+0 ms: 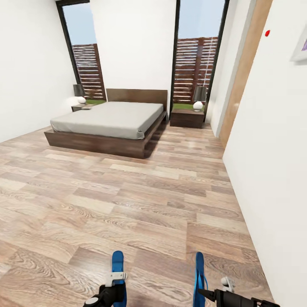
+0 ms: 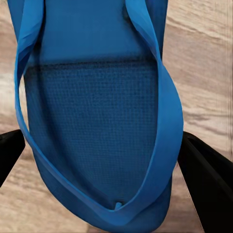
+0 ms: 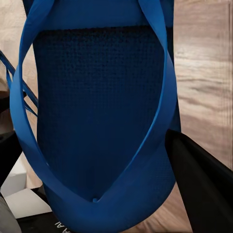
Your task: In the bedroom, move the book from the bed onto either nightstand, and place the two sandals side by side next to the bed.
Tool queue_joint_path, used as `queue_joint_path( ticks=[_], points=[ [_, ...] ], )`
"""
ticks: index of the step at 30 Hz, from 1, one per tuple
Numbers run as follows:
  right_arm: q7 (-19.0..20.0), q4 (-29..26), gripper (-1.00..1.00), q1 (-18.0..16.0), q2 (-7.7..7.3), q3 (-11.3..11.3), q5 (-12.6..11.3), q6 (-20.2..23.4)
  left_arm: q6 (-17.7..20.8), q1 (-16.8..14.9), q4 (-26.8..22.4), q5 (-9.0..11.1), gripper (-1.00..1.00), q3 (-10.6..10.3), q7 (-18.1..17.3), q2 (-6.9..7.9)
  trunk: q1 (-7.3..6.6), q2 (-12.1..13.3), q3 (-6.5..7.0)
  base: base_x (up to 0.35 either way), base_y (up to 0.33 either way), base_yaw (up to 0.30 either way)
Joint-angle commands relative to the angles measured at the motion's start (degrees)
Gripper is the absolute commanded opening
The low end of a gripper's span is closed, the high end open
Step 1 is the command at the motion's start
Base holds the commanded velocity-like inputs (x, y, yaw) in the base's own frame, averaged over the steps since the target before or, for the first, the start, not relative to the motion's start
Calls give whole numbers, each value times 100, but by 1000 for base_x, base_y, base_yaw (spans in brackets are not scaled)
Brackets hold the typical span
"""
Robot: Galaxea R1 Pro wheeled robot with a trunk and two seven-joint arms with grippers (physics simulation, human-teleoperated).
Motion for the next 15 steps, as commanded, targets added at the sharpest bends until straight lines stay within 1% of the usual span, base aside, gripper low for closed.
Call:
queue_joint_path(
  ticks=[1, 3, 9, 11, 15],
  points=[
    [26, -5, -100, -2, 2, -51, 20, 63, -14, -3, 3, 50, -100, -24, -7, 3, -1, -2, -5, 0, 0, -281],
    [25, -5, -100, -2, 3, -51, 20, 63, -14, -3, 3, 50, -100, -24, -7, 3, -1, -2, -5, 0, 0, -170],
    [25, -5, -100, -2, 4, -51, 21, 63, -14, -3, 3, 50, -100, -24, -7, 3, -1, -2, -5, 0, 0, -63],
    [25, -5, -100, -2, 3, -51, 23, 63, -14, -3, 3, 50, -100, -24, -7, 3, -1, -2, -5, 0, 0, -165],
    [31, -5, -100, -2, 4, -51, 20, 63, -14, -3, 4, 50, -100, -24, -7, 3, -1, -2, -5, 0, 0, -235]
  ],
)
